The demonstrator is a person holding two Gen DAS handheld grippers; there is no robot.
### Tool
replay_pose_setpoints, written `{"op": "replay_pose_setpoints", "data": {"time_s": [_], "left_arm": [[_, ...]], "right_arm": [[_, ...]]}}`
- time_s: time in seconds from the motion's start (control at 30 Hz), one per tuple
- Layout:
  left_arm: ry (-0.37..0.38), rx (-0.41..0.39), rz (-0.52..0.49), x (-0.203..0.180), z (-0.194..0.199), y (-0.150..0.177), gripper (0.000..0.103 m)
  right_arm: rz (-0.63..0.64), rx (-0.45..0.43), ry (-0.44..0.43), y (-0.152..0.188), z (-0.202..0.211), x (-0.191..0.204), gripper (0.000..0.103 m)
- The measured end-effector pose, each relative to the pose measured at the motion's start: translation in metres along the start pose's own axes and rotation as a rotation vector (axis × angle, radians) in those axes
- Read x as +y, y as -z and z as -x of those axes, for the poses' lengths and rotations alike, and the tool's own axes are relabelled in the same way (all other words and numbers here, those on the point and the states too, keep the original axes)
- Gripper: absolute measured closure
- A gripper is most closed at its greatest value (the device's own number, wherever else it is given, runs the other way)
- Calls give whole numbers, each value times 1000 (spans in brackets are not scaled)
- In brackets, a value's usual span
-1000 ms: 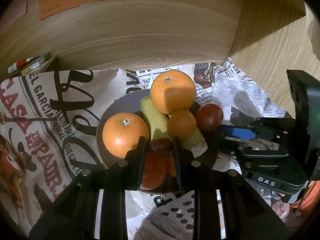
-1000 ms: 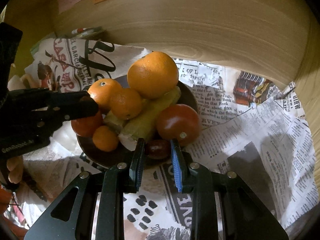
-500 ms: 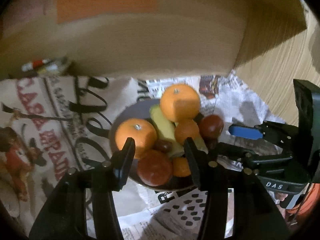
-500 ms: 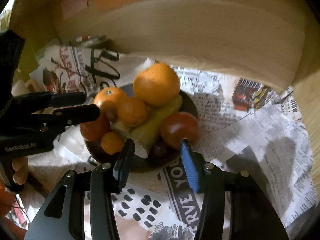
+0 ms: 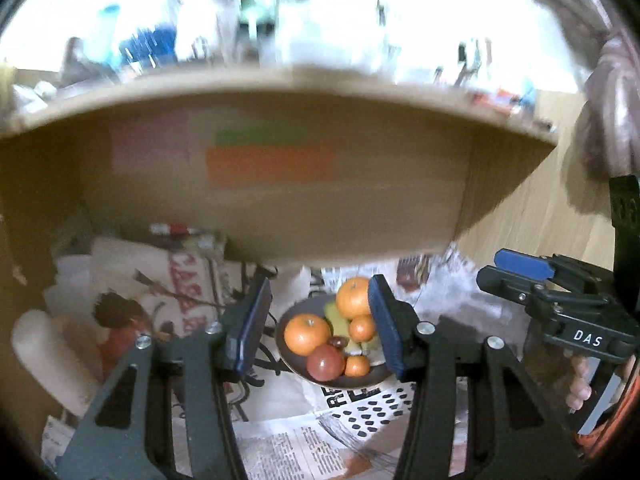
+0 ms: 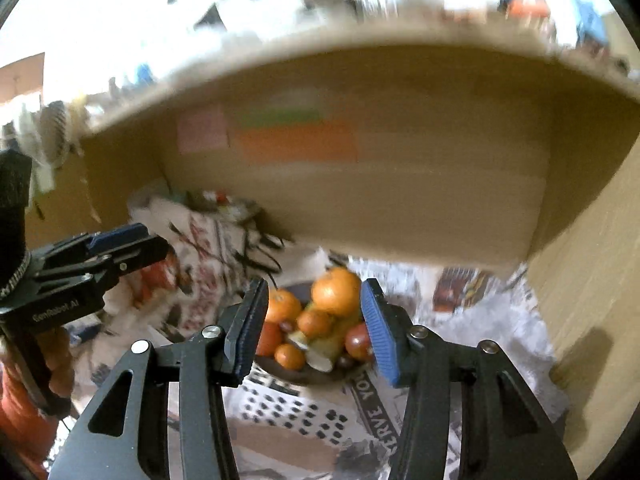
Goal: Organize fruits
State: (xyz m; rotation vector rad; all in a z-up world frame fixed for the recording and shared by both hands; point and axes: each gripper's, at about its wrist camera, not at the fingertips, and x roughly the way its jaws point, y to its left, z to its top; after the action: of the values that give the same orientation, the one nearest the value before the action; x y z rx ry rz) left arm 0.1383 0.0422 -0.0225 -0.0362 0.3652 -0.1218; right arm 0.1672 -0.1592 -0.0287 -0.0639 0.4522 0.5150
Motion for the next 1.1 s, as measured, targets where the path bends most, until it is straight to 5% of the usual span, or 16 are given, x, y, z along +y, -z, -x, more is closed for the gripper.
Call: {"op": "replay_pose_setpoints", "data": {"time_s": [0.2, 0.4, 0.53, 0.73, 1.1], "left_arm": [[-2, -104, -3, -8, 61, -3, 47], [-4, -169, -14, -16, 104, 1, 33], [-8, -201, -16, -23, 122, 8, 20], [-12, -219, -12, -29, 135, 16, 8], [-21, -211, 3, -32, 137, 21, 0]], "right_arm": [[17, -124, -1, -3, 56, 25, 55], [17, -213, 7, 0, 95, 41, 41], [18, -252, 29, 5, 113, 52, 16], [7, -298, 69, 13, 130, 59, 0], [5, -285, 103, 23, 133, 60, 0]]}}
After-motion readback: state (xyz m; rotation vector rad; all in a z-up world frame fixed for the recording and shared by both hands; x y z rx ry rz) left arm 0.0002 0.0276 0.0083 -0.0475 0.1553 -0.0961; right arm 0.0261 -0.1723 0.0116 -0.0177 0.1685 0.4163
